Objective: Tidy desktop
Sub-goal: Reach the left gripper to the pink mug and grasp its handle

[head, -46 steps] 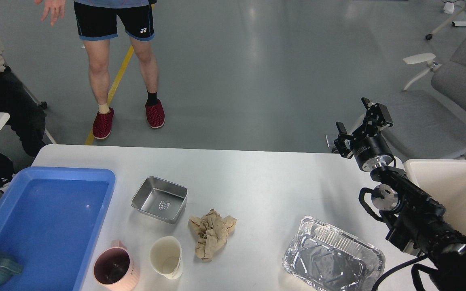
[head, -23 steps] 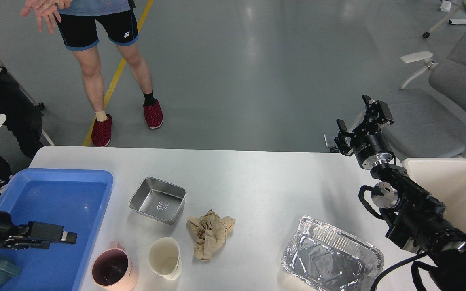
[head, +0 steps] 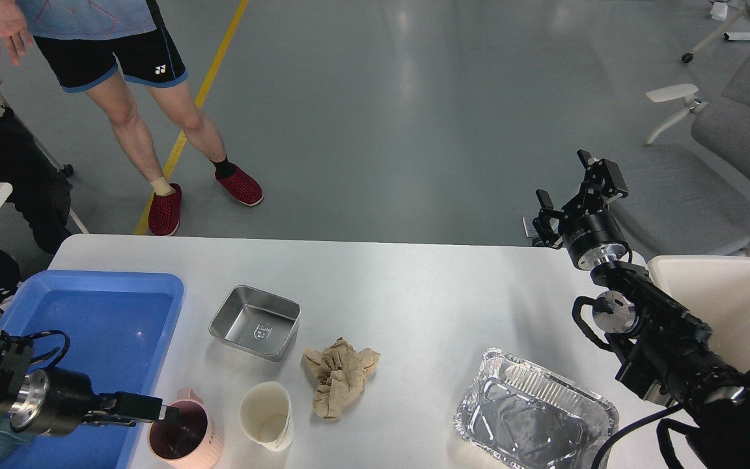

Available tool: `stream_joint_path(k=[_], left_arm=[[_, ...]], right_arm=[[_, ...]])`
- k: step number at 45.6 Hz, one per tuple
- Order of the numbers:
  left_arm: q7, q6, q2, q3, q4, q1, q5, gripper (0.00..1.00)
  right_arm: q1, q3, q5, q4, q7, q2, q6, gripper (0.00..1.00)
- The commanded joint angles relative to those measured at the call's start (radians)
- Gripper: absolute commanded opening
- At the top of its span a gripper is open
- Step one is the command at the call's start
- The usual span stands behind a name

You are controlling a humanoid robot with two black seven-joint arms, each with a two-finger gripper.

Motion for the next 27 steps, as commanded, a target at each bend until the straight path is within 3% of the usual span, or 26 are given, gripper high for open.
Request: stream_joint_path(k=[1, 19, 27], left_arm=[[-0.001, 0.007, -0.013, 0.0, 0.006, 0.0, 0.0, 0.96], [-0.004, 0.015, -0.014, 0.009, 0.013, 0.029, 0.011, 0.96], [-0.009, 0.036, -0.051, 0.007, 0.055, 0.029, 0.031, 0.91]], right_arm=[[0.0, 0.0, 0.0, 0.0, -0.001, -0.001, 0.0, 1.0], [0.0, 0.0, 0.0, 0.002, -0.001, -0.001, 0.0, 1.0], [0.002, 0.0, 0.0, 0.002, -0.001, -0.001, 0.0, 1.0]])
